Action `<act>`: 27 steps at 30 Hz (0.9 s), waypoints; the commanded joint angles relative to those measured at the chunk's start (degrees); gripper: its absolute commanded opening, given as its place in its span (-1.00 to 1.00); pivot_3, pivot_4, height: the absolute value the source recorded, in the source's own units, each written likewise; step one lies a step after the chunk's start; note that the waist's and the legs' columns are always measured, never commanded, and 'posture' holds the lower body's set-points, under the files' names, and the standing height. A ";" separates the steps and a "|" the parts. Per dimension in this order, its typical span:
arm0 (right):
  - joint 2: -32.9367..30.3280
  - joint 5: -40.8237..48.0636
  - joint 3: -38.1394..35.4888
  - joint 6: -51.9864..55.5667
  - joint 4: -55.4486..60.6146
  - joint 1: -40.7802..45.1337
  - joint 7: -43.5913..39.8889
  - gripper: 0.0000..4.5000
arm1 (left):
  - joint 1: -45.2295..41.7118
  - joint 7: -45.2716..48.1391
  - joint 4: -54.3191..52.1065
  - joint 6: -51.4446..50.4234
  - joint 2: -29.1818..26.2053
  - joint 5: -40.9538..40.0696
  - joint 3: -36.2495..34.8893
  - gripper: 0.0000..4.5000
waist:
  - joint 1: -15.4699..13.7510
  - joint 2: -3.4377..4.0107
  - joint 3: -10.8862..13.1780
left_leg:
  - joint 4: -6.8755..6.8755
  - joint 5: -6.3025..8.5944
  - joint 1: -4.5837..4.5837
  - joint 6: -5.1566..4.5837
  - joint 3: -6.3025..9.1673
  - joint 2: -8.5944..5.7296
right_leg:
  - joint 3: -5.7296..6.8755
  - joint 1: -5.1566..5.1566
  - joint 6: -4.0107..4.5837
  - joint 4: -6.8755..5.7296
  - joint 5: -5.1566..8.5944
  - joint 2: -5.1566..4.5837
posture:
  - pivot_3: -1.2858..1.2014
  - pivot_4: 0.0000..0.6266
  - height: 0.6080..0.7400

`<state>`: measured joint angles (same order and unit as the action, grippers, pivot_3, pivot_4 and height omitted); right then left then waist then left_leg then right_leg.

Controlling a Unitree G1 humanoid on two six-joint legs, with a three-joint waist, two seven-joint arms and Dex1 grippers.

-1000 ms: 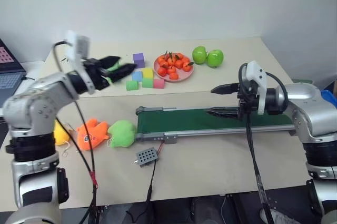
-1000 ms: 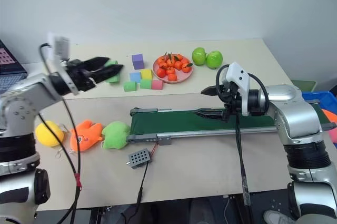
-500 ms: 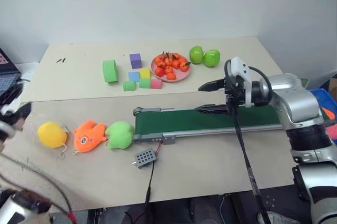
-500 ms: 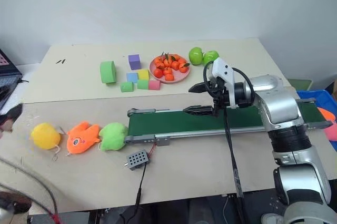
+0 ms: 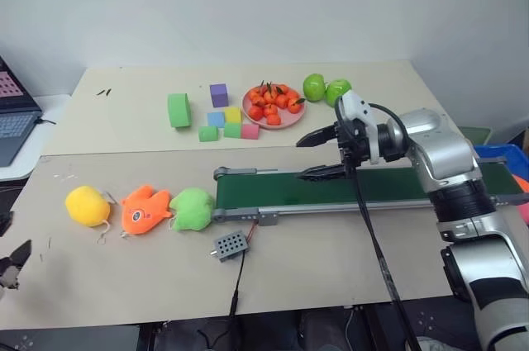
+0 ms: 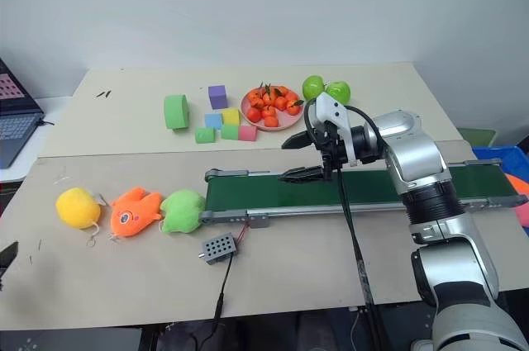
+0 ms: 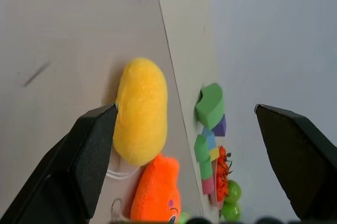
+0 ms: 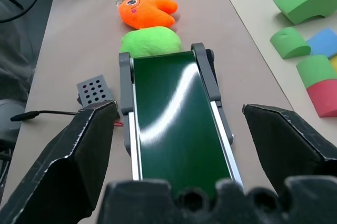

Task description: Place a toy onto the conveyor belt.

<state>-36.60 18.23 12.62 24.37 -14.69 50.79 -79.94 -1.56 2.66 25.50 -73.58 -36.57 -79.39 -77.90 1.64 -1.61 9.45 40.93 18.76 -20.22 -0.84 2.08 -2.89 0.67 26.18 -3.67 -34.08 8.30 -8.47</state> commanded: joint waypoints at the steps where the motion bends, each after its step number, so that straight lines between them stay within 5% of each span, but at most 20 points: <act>1: -0.59 0.16 -1.20 -0.01 1.69 1.45 -0.73 1.00 | 1.13 2.48 0.07 2.71 0.85 1.53 3.76 0.97 | 0.09 0.00 0.00 | -0.01 0.00 0.00 0.00 -0.01 0.00 | 0.00 0.00 0.00 0.00 0.00 0.00 | 0.03 -0.52 0.99; 27: -6.04 4.61 -3.98 5.92 13.11 -0.35 -2.86 1.00 | -14.50 15.49 18.91 15.20 -2.34 12.81 20.42 0.97 | 0.53 -0.02 -0.01 | -0.01 0.00 -0.01 -0.01 -0.04 0.00 | 0.02 0.01 0.05 0.01 -0.03 0.01 | 0.03 -0.52 0.99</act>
<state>-41.67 21.57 10.67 29.71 -3.63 50.35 -83.14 -15.50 16.71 43.61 -59.55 -37.56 -67.24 -57.41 2.18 -1.63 9.44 40.92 18.75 -20.23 -0.85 2.04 -2.89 0.69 26.19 -3.62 -34.08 8.26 -8.47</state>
